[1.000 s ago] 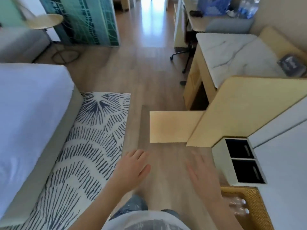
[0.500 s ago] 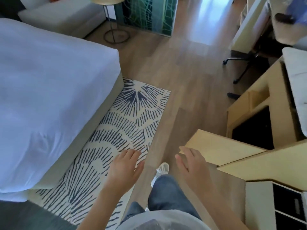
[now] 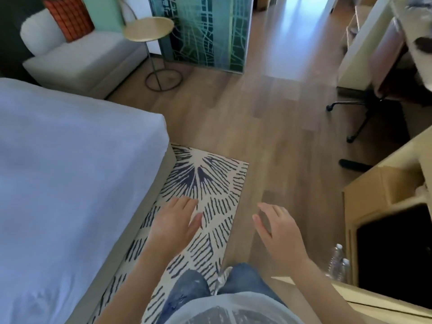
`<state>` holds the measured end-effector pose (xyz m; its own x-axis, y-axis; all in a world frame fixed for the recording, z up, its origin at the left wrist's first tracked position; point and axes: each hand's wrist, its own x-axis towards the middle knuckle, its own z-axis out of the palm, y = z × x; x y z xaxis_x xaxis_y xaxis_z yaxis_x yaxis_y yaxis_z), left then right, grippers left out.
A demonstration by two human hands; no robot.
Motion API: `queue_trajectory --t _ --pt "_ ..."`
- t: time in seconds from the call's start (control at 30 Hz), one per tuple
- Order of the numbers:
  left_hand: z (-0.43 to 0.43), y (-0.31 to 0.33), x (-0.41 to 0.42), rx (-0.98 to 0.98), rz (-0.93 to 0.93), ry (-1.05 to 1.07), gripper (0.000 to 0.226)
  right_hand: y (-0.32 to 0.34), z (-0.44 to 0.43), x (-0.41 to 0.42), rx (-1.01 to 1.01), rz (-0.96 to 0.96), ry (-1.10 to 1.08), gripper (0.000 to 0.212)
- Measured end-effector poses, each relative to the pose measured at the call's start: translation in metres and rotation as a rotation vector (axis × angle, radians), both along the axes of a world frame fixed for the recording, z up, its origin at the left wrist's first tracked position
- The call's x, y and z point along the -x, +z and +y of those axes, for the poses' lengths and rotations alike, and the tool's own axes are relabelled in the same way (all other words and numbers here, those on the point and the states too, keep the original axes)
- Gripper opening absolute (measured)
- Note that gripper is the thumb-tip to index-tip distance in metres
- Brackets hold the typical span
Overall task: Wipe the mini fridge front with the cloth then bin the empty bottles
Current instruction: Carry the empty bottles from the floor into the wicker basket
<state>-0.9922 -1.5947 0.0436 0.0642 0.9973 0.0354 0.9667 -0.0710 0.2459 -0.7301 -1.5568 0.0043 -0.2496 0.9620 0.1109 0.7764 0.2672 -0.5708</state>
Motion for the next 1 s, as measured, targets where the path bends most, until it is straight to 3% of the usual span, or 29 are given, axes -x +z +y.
queue_trajectory --t 0.1,0.2,0.43,0.53,0.7,0.83,1.0 --pt "0.074 0.007 0.004 -0.003 0.003 -0.053 0.051 0.003 0.058 -0.003 -0.002 0.002 -0.087 0.037" --pt "0.133 -0.004 0.0 0.027 -0.017 -0.122 0.051 -0.006 0.103 -0.005 0.005 0.002 -0.173 0.033" --pt "0.313 -0.041 -0.007 0.067 0.021 -0.466 0.04 -0.035 0.204 -0.015 0.114 -0.045 -0.509 0.041" --pt "0.405 -0.032 -0.025 0.051 0.076 -0.662 0.03 -0.03 0.235 -0.024 0.186 -0.069 -0.724 0.041" --pt "0.529 -0.006 -0.088 0.034 0.148 -1.036 0.042 -0.01 0.245 -0.037 0.208 0.014 -1.145 0.041" --pt "0.575 -0.006 -0.163 0.007 0.148 -1.25 0.048 -0.005 0.225 -0.049 0.24 0.036 -1.449 0.038" --pt "0.56 -0.022 -0.264 0.041 0.098 -1.447 0.05 -0.011 0.189 -0.08 0.242 0.034 -1.679 0.033"
